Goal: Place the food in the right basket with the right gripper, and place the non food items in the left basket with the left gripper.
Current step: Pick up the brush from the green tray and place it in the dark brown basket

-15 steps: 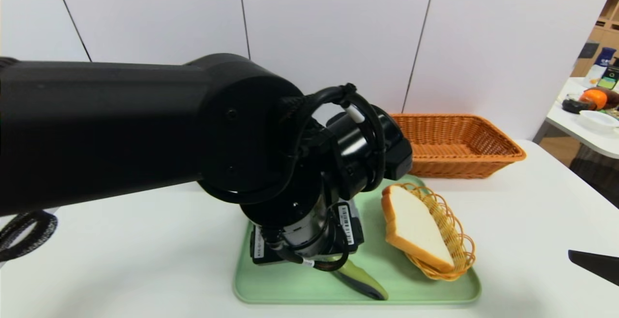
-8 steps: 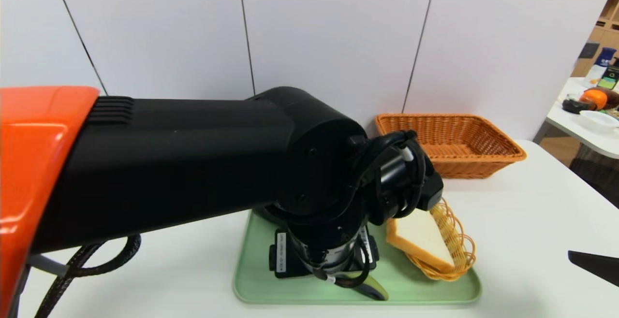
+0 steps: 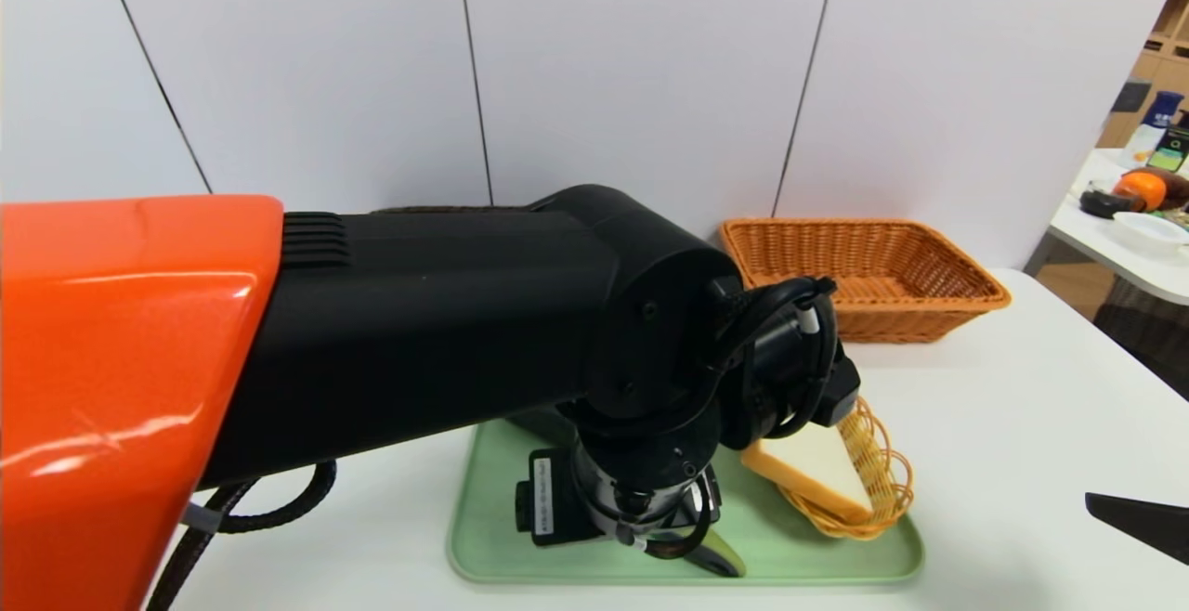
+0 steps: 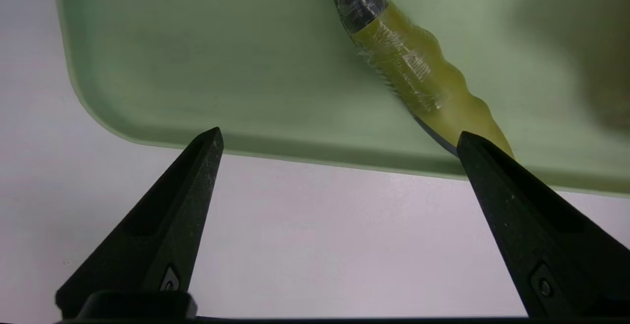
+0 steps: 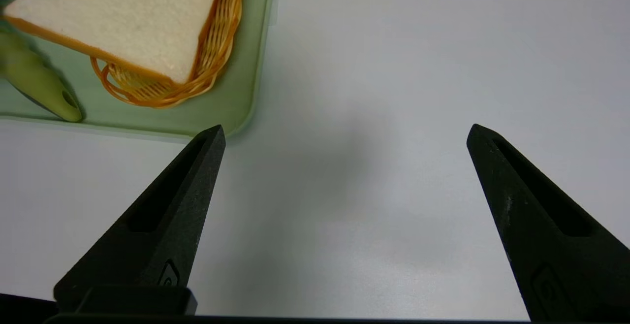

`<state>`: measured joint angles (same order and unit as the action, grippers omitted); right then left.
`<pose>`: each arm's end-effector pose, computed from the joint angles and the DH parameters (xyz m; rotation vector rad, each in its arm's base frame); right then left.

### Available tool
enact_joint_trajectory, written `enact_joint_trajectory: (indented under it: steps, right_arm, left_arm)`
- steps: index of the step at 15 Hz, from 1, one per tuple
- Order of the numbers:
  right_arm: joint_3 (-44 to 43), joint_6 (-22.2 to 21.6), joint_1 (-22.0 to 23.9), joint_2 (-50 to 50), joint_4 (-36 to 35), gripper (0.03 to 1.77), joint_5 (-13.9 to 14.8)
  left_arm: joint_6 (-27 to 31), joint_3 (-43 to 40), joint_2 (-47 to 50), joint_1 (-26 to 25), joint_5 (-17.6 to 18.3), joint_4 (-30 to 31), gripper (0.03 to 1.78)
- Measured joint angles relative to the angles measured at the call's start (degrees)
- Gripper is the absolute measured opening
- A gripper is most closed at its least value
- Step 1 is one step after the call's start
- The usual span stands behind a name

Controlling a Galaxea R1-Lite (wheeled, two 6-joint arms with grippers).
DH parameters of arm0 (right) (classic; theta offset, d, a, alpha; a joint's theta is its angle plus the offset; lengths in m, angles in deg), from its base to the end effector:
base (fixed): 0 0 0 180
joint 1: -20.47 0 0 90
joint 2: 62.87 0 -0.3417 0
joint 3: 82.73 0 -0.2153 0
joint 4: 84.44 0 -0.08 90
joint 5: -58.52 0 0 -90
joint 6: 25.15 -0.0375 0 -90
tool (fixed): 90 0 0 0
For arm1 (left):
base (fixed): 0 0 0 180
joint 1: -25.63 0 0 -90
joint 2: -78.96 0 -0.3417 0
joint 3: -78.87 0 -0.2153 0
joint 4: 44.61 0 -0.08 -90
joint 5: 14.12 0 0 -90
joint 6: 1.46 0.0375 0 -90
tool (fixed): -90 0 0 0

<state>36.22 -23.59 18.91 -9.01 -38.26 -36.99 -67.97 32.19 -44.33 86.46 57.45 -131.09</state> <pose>0.1031 0.0064 0.2291 -0.0027 0.6788 0.1278 0.2183 -0.3668 0.2108 -0.1520 1.1765 0.0504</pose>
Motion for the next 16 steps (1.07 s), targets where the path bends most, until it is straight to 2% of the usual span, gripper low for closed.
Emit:
enact_joint_trajectory:
  steps: [5, 9, 16]
  right_arm:
    - [0.1, 0.1, 0.0, -0.1, 0.0, 1.7, -1.8]
    - [0.3, 0.1, -0.1, -0.1, 0.0, 1.7, -2.1]
    - [0.6, 0.3, -0.3, -0.4, 0.0, 1.7, -3.0]
  left_arm:
    - [-2.3, 0.3, -0.8, 0.2, -1.0, 0.2, 1.69]
    - [-4.8, 0.4, -2.5, 0.2, -6.2, 0.8, 1.69]
    - [-4.7, 1.0, -3.9, 0.1, -6.5, 3.0, 1.69]
